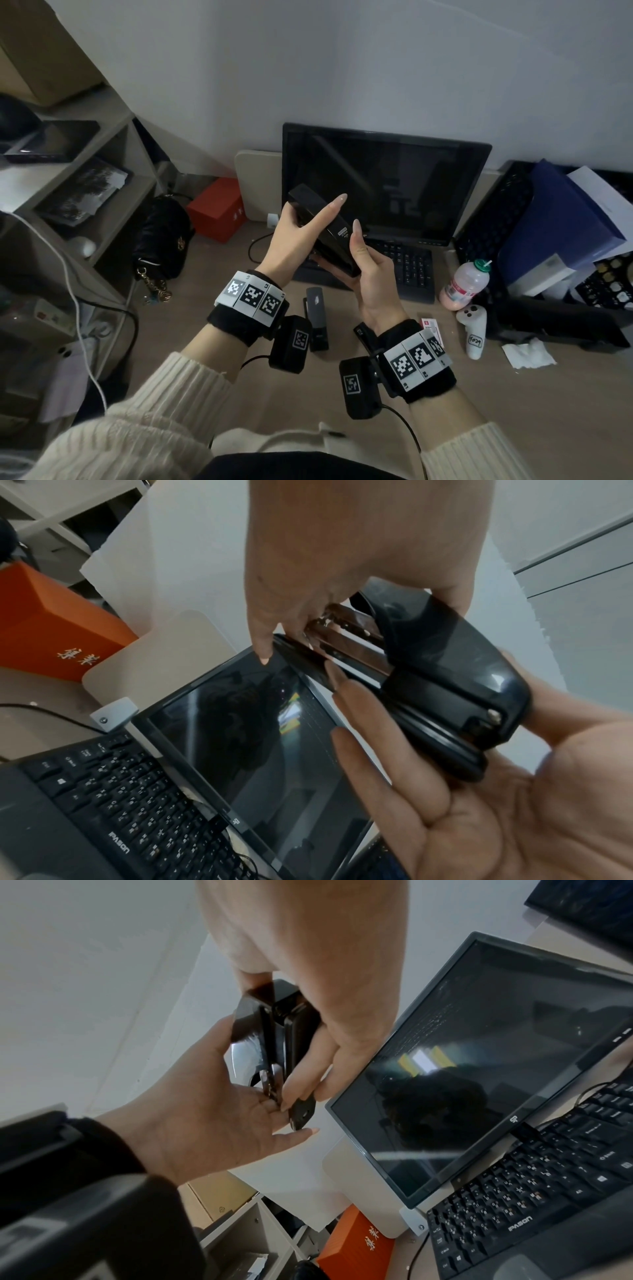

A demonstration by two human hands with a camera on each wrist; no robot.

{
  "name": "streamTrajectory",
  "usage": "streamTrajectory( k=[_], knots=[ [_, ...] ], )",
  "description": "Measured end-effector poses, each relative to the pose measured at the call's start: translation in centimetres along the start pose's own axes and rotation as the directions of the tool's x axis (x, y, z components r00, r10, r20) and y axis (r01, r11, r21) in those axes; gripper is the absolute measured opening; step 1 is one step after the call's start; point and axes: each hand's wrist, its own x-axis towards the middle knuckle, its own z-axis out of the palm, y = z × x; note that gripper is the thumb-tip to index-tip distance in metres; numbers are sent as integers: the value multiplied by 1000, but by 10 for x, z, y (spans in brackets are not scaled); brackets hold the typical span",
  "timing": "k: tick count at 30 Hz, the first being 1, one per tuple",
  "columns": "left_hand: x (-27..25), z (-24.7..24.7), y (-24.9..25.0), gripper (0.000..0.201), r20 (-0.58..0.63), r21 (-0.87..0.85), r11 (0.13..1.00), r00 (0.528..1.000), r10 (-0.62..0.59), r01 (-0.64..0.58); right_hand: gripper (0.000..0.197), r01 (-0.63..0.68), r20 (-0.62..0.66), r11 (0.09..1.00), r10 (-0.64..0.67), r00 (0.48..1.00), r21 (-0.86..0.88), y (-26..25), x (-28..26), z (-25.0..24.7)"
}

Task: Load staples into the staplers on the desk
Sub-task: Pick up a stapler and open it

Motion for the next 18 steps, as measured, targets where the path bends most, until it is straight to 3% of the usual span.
streamTrajectory(
  k=[18],
  knots=[
    [-1,1,2,72,-40,19,999,999,35,-35,42,3,17,1000,-3,1000,-25,-4,-2,2]
  ],
)
